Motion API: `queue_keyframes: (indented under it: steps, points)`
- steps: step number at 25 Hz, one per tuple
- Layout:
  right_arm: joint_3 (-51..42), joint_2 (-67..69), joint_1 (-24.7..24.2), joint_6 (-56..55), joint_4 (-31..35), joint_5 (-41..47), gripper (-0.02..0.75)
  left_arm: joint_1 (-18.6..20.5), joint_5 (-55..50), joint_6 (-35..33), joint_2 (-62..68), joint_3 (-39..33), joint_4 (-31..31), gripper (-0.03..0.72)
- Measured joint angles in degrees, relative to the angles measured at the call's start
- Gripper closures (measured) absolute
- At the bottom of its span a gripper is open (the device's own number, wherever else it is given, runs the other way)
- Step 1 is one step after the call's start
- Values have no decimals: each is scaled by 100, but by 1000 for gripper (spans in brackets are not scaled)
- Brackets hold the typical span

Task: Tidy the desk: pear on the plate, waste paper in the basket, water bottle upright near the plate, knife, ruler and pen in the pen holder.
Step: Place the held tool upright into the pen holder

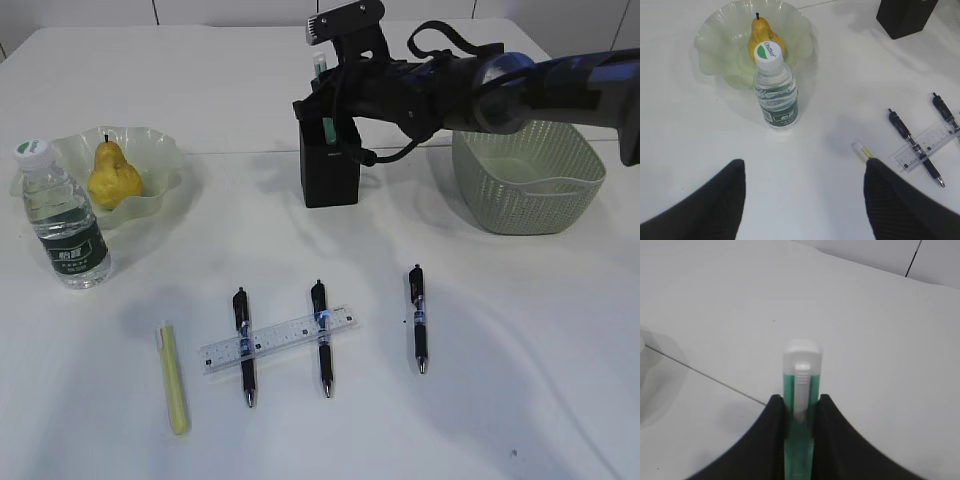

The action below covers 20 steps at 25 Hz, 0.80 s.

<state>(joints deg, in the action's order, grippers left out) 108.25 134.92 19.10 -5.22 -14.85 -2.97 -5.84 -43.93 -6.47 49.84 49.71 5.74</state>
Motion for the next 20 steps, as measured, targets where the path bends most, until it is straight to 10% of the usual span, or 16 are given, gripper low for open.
queue_keyframes:
  steps: [20]
  points:
    - [0, 108, 0, -280, -26, -108, 582, 0, 0, 0, 0, 0, 0, 170]
